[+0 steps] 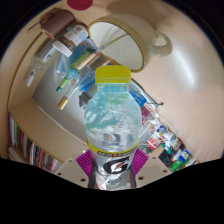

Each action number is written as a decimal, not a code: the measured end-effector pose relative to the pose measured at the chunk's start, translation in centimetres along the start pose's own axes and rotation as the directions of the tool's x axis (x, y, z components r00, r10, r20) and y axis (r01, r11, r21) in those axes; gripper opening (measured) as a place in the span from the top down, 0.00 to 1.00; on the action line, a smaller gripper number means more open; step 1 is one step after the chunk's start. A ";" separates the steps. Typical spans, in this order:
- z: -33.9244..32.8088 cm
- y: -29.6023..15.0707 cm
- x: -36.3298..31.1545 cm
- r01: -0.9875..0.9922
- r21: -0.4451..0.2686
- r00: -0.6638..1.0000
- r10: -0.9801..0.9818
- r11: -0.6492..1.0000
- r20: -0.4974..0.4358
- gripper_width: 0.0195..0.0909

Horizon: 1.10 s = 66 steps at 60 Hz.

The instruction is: Pour water

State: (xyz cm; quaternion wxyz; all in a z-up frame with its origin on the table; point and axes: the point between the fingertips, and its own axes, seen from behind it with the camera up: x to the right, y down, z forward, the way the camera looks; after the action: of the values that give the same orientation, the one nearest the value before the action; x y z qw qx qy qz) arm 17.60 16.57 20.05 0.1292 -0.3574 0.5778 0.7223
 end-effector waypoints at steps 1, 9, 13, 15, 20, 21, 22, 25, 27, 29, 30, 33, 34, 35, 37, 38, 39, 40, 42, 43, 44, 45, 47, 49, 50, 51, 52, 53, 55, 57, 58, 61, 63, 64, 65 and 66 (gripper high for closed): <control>-0.2 -0.1 -0.1 -0.008 0.004 1.000 0.008 1.000 0.000 0.61; 0.0 -0.3 -1.0 -0.047 0.008 0.999 0.047 0.999 0.021 0.61; 0.1 -0.2 -1.1 -0.046 0.005 0.999 0.046 0.999 0.021 0.61; 0.2 -0.1 -1.0 -0.035 -0.002 0.999 0.035 0.999 0.016 0.61; 0.5 0.7 -0.7 0.028 -0.031 0.999 -0.028 0.999 -0.014 0.61; 0.4 0.9 -0.4 0.056 -0.037 0.998 -0.057 0.998 -0.026 0.61; 0.4 1.1 -0.2 0.090 -0.043 0.995 -0.092 0.995 -0.044 0.61; 0.3 1.9 -0.1 0.243 -0.069 0.964 -0.249 0.968 -0.092 0.61; 0.1 2.5 -0.5 0.370 -0.105 0.919 -0.380 0.923 -0.106 0.61; -0.2 3.2 -1.5 0.501 -0.135 0.850 -0.515 0.855 -0.108 0.61; -0.3 3.5 -2.2 0.566 -0.146 0.807 -0.582 0.811 -0.104 0.61; -0.9 5.0 -5.3 0.749 -0.143 0.641 -0.762 0.647 -0.087 0.61; -1.1 5.1 -6.7 0.802 -0.128 0.578 -0.812 0.583 -0.082 0.60; -1.3 5.2 -8.5 0.849 -0.107 0.511 -0.856 0.517 -0.077 0.61; -1.7 5.2 -12.3 0.925 -0.063 0.370 -0.927 0.374 -0.065 0.61; -1.7 5.9 -13.8 0.953 -0.042 0.297 -0.953 0.300 -0.062 0.61; -2.1 6.0 -15.6 0.973 -0.023 0.226 -0.972 0.228 -0.061 0.61; -2.4 6.0 -17.4 0.987 -0.003 0.159 -0.985 0.159 -0.064 0.61; -3.7 4.4 -21.0 0.999 0.041 0.028 -0.998 0.025 -0.055 0.61; -4.2 4.9 -22.6 0.997 0.060 -0.034 -0.996 -0.039 -0.082 0.61; -3.8 5.5 -23.7 0.993 0.070 -0.089 -0.988 -0.099 -0.126 0.61; -4.3 5.0 -25.0 0.984 0.081 -0.147 -0.977 -0.160 -0.154 0.61; -5.4 3.3 -27.3 0.956 0.092 -0.254 -0.943 -0.278 -0.218 0.61; -6.4 1.2 -29.0 0.918 0.088 -0.350 -0.893 -0.388 -0.283 0.61; -6.9 -0.1 -29.7 0.897 0.080 -0.391 -0.864 -0.435 -0.317 0.61; -6.9 -1.3 -30.1 0.877 0.064 -0.426 -0.833 -0.475 -0.353 0.61; -7.3 -2.9 -30.3 0.859 0.045 -0.457 -0.802 -0.510 -0.385 0.61; -7.7 -4.5 -30.4 0.841 0.023 -0.483 -0.771 -0.540 -0.414 0.61; -8.5 -7.7 -30.0 0.812 -0.026 -0.527 -0.712 -0.584 -0.464 0.61; -9.4 -11.2 -28.9 0.793 -0.083 -0.557 -0.662 -0.603 -0.501 0.61; -9.8 -12.9 -28.3 0.787 -0.111 -0.568 -0.642 -0.607 -0.515 0.60; -10.8 -17.4 -25.7 0.770 -0.191 -0.599 -0.590 -0.608 -0.541 0.60; -11.0 -20.3 -23.5 0.759 -0.241 -0.621 -0.562 -0.605 -0.546 0.59; -11.3 -21.5 -22.6 0.753 -0.263 -0.633 -0.553 -0.603 -0.542 0.59; -11.5 -22.4 -21.7 0.747 -0.281 -0.643 -0.545 -0.603 -0.539 0.59; -11.7 -23.3 -20.9 0.741 -0.295 -0.650 -0.537 -0.603 -0.537 0.59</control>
State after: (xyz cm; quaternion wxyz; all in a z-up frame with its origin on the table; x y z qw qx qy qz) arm 50.71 17.40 15.73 0.6029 -0.7921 0.0783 -0.0551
